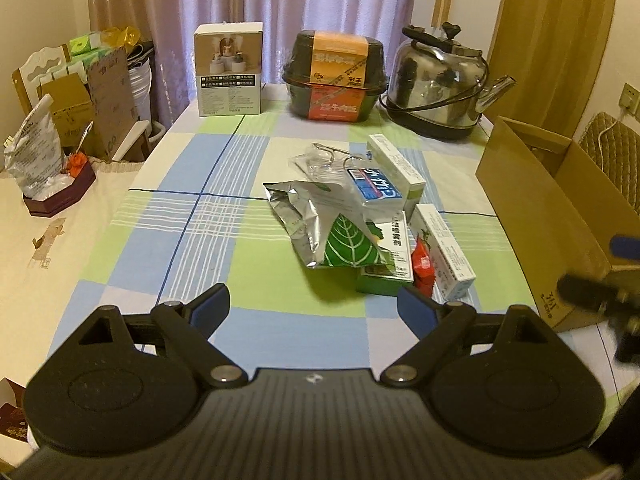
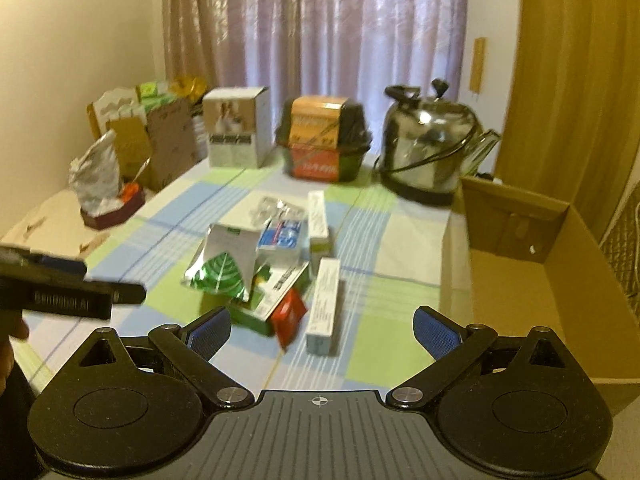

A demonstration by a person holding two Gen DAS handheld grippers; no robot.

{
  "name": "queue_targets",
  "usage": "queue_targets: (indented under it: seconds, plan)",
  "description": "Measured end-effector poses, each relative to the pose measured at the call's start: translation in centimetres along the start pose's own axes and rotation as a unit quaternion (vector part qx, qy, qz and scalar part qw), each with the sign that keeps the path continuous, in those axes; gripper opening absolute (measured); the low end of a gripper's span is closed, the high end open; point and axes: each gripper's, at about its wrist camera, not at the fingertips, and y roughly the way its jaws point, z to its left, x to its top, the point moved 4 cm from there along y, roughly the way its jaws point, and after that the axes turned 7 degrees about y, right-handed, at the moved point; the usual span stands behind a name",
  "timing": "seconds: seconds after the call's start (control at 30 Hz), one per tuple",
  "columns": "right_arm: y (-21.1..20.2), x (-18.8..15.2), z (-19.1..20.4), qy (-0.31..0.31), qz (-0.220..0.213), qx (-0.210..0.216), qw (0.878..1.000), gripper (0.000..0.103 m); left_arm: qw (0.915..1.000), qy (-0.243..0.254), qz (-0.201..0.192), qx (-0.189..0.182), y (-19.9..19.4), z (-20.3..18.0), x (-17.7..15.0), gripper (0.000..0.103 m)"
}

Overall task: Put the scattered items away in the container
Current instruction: 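Grasp the silver-green tea pouch with the left gripper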

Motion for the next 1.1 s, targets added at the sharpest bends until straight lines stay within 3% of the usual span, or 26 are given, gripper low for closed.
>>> queue_targets:
  seconds: [0.37,0.57,0.7,0.87,1.0,1.1]
  plan:
    - [5.8,-1.8,0.5,-0.015,0.054,0.006,0.998,0.102,0.9994,0.001,0.023,-0.024,7.9,-0.2,4.3,0.088]
    - [9.0,-1.8,-0.5,0.004,0.07,0.0,0.998,0.102,0.9973,0.026,0.058,-0.037,13.9,-1.1,6.1,0.088]
    - [11.2,-1.9,-1.5,0.019,0.079,-0.007,0.997,0.102,0.9948,0.066,0.075,-0.024,16.3,-1.7,6.4,0.088]
    - [13.3,-1.8,-2.4,0.018,0.081,-0.011,0.997,0.102,0.9918,0.096,0.085,0.001,16.7,-0.1,5.7,0.09]
    - [13.9,-1.9,-2.8,0.019,0.079,-0.012,0.997,0.102,0.9883,0.114,0.091,0.045,15.8,2.4,4.9,0.089]
    - [13.9,-2.0,-3.1,0.025,0.078,-0.014,0.997,0.102,0.9919,0.089,0.084,0.034,15.2,3.7,5.1,0.089]
